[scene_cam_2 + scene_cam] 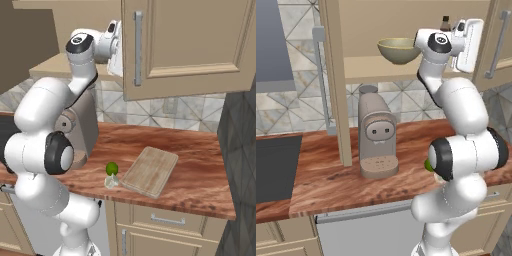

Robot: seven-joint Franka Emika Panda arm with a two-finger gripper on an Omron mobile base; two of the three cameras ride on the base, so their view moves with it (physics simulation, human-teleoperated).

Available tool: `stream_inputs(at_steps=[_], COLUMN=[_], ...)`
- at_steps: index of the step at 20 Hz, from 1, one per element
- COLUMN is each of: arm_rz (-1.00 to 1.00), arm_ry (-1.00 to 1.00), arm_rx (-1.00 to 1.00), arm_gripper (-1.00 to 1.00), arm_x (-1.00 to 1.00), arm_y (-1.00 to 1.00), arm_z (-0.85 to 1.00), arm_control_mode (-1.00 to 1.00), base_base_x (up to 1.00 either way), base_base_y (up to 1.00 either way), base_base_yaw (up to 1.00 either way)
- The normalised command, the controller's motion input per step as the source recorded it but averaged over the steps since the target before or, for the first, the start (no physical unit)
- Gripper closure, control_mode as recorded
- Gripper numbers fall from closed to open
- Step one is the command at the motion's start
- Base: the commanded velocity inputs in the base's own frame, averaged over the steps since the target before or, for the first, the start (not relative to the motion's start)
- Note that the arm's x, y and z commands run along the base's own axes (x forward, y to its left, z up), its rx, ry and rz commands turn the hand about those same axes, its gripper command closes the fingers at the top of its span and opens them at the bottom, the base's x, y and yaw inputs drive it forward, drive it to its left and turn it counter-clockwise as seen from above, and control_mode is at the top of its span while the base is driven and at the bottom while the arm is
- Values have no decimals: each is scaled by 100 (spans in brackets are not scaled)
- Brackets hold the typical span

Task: Open the cabinet. Place the bowl and condiment on the counter. Then place the lime and garlic on the cutting board.

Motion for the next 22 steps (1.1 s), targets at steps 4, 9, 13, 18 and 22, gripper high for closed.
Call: stream_inputs(at_steps=[4, 9, 13, 18, 22], arm_rz=[-18, -17, -16, -7, 0], arm_ry=[1, 0, 0, 0, 0], arm_rx=[4, 4, 4, 5, 2], arm_gripper=[-100, -100, -100, -100, -100], arm_x=[-100, -99, -94, -73, -44], arm_y=[-100, -100, -100, -90, -71], arm_z=[0, 0, 0, 0, 0], arm_control_mode=[-100, -100, -100, -100, -100], base_base_x=[0, 0, 0, 0, 0], base_base_y=[0, 0, 0, 0, 0], base_base_yaw=[0, 0, 0, 0, 0])
